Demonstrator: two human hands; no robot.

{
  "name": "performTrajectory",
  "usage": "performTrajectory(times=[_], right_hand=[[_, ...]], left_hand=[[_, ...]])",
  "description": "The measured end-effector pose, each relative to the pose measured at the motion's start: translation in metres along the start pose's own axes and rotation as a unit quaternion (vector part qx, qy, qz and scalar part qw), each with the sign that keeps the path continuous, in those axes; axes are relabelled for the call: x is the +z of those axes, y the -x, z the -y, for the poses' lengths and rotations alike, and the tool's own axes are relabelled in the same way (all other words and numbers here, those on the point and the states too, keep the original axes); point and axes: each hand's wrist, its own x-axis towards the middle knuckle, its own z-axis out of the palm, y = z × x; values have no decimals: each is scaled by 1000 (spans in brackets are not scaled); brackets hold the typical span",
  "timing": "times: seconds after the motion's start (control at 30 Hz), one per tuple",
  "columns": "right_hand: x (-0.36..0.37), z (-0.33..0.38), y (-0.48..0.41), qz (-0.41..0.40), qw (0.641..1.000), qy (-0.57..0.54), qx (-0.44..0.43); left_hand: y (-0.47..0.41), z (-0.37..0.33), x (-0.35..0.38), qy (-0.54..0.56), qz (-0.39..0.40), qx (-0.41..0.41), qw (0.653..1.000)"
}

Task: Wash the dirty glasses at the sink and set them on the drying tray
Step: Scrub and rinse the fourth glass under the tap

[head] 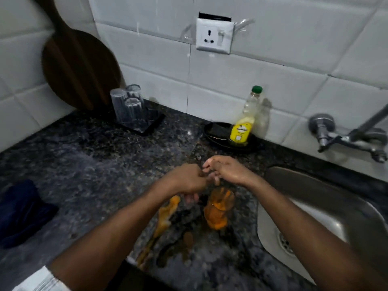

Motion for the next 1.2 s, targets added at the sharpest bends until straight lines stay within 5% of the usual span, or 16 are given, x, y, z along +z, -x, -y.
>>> performTrajectory(times=[0.2,0.43,0.57,0.77,0.9,1.2], right_hand=[[6,-12,43,20,1000,-14,-11],[-36,-31,89,110,989,-34,-91],[-76,-50,116,-47,984,102,-140],[-141,-79,156,-335,937,-64,-69],[-182,-90,173,-413,903,-113,-11],[-228,-100,175,-478,876,-67,19]], left_hand=[[3,-8,37,-88,-63,15,994],[-8,-43,45,21,-68,33,997],[-31,-100,50,46,-62,72,994],[-86,-185,65,143,-131,105,975],[-128,-234,76,-14,-198,137,971],[-183,-286,94,-89,-220,215,947]])
